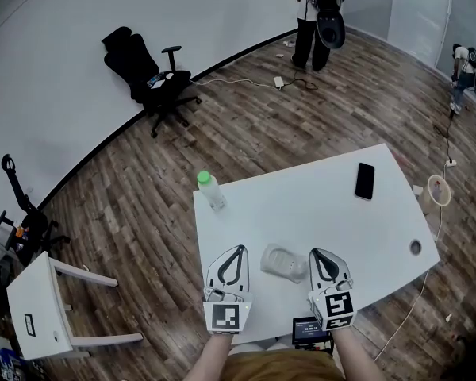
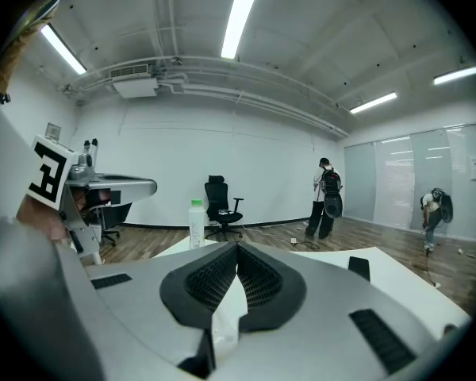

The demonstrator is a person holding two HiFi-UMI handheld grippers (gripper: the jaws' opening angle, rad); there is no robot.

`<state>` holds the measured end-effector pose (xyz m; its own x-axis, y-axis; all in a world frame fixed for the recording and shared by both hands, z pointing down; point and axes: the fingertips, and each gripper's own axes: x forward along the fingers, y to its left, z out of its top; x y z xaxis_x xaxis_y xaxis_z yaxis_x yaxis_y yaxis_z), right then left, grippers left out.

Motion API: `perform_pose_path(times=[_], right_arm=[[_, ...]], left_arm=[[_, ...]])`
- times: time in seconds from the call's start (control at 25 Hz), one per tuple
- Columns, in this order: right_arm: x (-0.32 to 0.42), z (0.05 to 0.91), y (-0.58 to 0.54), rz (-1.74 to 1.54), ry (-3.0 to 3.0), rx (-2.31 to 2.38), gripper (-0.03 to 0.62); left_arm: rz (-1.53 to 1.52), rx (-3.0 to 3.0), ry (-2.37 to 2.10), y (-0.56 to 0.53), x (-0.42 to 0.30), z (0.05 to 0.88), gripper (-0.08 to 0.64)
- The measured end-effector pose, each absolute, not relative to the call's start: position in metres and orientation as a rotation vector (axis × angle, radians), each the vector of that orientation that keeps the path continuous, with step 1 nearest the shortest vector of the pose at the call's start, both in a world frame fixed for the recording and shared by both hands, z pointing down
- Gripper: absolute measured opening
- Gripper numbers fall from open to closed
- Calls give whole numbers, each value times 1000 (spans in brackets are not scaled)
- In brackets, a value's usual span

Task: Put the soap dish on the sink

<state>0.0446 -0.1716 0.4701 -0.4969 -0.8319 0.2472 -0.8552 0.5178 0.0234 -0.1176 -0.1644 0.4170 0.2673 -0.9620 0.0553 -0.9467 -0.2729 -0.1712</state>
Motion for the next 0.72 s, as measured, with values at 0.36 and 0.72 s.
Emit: perform_pose_path(times=[0.36, 0.72], right_arm=[[47, 435, -178, 75, -2539, 1501, 11], [47, 424, -178, 70, -2536, 1523, 11]], left_arm=[[-185, -2410, 1807, -164, -121, 405, 6], [-206, -2389, 1825, -163, -127, 395, 6]])
